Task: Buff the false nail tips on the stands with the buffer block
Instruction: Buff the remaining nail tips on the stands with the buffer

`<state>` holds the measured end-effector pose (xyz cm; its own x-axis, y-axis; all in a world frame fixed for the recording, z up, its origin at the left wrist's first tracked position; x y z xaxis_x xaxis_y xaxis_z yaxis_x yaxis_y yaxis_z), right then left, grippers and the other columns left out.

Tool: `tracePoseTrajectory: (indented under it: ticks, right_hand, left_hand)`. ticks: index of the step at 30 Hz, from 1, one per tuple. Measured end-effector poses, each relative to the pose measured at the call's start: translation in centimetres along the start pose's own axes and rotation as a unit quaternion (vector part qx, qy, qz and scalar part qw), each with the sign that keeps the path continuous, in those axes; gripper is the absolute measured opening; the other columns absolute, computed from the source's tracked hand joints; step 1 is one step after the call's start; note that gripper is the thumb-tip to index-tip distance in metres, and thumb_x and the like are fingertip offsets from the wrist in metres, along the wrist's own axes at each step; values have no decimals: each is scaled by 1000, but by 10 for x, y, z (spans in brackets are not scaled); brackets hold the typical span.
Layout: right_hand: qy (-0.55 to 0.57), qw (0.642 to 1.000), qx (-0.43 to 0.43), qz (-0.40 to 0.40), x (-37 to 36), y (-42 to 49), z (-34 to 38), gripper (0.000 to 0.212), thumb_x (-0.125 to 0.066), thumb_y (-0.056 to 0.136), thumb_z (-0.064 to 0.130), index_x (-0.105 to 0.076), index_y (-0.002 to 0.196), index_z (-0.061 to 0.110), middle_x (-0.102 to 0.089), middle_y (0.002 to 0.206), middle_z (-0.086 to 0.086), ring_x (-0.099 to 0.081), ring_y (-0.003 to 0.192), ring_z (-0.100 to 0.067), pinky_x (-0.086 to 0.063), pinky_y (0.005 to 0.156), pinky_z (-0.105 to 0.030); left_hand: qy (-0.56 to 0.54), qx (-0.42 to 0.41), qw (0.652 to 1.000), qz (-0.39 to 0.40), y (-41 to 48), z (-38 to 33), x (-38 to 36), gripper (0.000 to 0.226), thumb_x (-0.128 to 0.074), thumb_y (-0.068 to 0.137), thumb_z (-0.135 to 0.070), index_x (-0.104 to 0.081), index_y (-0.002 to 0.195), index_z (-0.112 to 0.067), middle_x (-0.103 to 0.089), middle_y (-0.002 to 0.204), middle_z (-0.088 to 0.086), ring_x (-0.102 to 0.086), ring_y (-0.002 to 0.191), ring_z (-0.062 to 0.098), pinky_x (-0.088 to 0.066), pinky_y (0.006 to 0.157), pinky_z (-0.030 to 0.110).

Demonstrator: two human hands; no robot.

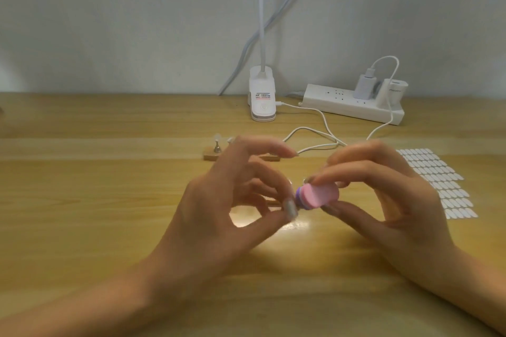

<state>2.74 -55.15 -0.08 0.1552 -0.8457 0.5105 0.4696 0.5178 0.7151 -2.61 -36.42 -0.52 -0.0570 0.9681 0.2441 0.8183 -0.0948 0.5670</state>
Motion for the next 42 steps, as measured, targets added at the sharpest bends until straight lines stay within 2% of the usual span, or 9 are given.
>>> tracePoseTrajectory:
  ticks: [8, 13, 21, 25, 28, 31, 34, 38, 42]
  right_hand:
    - [-7, 999, 24, 21, -7, 0, 11, 20, -68, 88, 23, -65, 108, 25, -64, 103, 6, -64, 100, -17, -51, 85, -30]
    - [-10, 999, 3, 32, -6, 2, 5, 17, -68, 88, 24, -68, 105, 20, -69, 101, 1, -66, 92, -19, -53, 78, -35]
    - [20, 999, -18, 24, -5, 2, 2, 17, -69, 89, 25, -69, 106, 20, -70, 101, 3, -67, 94, -23, -54, 78, -40]
    - [-4, 999, 10, 44, -8, 1, 7, 18, -70, 88, 25, -69, 107, 25, -68, 102, 2, -68, 94, -17, -53, 82, -28]
    - [5, 999, -4, 31, -6, 2, 8, 18, -70, 88, 25, -70, 105, 24, -68, 101, 2, -69, 95, -19, -55, 81, -39]
    - [7, 998, 24, 50, -10, 0, 15, 18, -70, 88, 23, -70, 106, 25, -65, 103, 10, -68, 98, -11, -53, 86, -26]
    - [1, 1000, 8, 28, -8, 2, 14, 18, -70, 87, 24, -70, 104, 25, -67, 100, 7, -69, 96, -13, -54, 83, -31]
    - [-19, 999, 28, 36, -9, 3, 15, 18, -73, 86, 22, -71, 104, 25, -67, 96, 6, -67, 95, -8, -52, 86, -23]
    - [-22, 1000, 8, 19, -9, 3, 14, 17, -76, 86, 22, -71, 103, 24, -68, 96, 2, -66, 91, -8, -51, 83, -23]
  left_hand:
    - [-77, 111, 991, 2, -5, 13, -1, 46, -79, 76, -25, -58, 115, -35, -74, 82, 1, -72, 76, 13, -51, 61, 31]
    - [-59, 111, 992, -15, -5, 11, 1, 45, -79, 75, -24, -59, 114, -34, -74, 78, 1, -66, 59, 5, -49, 48, 23]
    - [-63, 114, 991, -9, -6, 14, 3, 43, -79, 75, -22, -60, 113, -32, -74, 79, 3, -62, 61, 39, -48, 44, 23]
    - [-61, 114, 992, 4, -6, 14, 1, 43, -78, 76, -26, -58, 114, -32, -75, 80, 4, -59, 51, 33, -48, 44, 24]
    - [-66, 115, 991, -8, -7, 15, 1, 40, -78, 75, -24, -56, 109, -31, -74, 79, 4, -58, 49, 28, -48, 43, 24]
    - [-71, 112, 991, -5, -7, 14, -2, 37, -76, 77, -24, -54, 105, -30, -74, 78, 4, -60, 50, 26, -48, 43, 25]
    - [-77, 113, 991, -12, -6, 14, -1, 35, -76, 77, -25, -51, 100, -31, -75, 81, 5, -64, 59, 39, -47, 43, 25]
    - [-86, 111, 990, -13, -5, 13, -1, 34, -76, 78, -22, -50, 99, -29, -75, 81, 7, -63, 56, 28, -47, 44, 24]
    - [-84, 116, 990, -16, -6, 13, -1, 35, -77, 76, -24, -48, 95, -30, -76, 81, 6, -66, 65, 39, -47, 44, 25]
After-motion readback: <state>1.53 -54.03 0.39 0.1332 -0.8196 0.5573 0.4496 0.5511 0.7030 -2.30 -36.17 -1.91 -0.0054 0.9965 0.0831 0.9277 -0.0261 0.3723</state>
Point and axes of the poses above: each hand's wrist, its own y-axis towards the middle knuckle, its own x-axis out of the back of the hand, z = x × y, the point moved 4 cm from there along y, towards the middle knuckle
